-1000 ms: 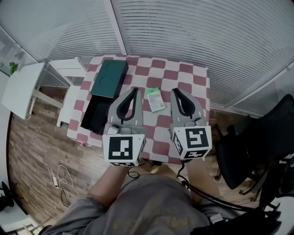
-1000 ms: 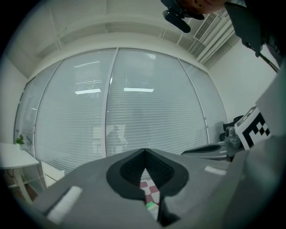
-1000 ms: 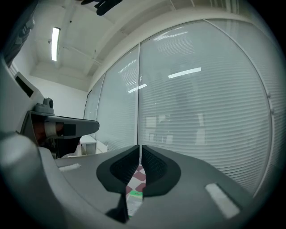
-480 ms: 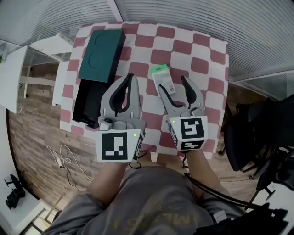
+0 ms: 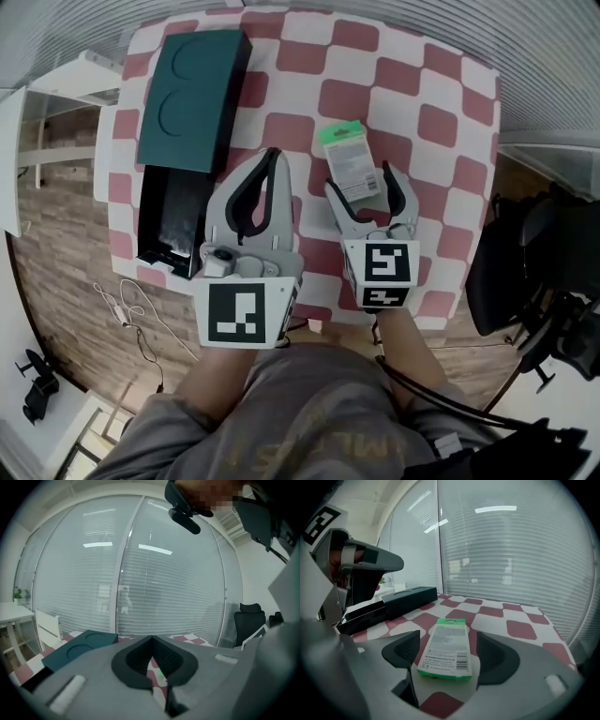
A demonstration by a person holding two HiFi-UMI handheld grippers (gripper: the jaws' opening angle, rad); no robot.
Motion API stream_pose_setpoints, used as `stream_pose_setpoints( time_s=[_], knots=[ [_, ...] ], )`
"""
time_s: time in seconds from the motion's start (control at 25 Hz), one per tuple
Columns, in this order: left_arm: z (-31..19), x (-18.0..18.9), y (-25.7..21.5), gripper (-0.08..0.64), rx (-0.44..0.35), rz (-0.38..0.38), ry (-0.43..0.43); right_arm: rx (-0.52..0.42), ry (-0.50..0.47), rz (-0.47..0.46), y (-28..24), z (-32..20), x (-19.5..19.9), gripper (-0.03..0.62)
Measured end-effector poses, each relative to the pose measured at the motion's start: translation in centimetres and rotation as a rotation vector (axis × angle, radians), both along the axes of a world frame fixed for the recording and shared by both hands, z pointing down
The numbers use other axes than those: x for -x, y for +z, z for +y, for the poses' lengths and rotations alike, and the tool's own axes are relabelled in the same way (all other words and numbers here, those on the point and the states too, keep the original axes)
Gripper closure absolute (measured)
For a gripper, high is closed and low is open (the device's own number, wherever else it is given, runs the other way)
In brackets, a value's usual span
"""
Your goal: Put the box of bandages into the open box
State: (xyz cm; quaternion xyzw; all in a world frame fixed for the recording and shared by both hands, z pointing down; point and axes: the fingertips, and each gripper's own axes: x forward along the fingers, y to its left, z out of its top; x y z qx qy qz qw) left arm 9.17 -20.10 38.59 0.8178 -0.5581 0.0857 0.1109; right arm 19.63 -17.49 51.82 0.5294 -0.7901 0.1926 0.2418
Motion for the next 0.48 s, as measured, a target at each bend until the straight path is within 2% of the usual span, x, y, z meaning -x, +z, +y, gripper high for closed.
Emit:
stream_pose_setpoints(
  time_s=[0.2, 0.48],
  knots=[
    [-0.8, 0.4, 0.9, 0.560, 0.023, 0.007, 0.004, 0.060, 0.007, 0.031, 1.7, 0.3, 0.1, 0.189],
    [-1.1, 0.6, 1.5, 0.560, 0.035, 0.011, 0.010, 0.072, 0.007, 0.073, 2.2, 0.2, 0.2, 0.193]
  ],
)
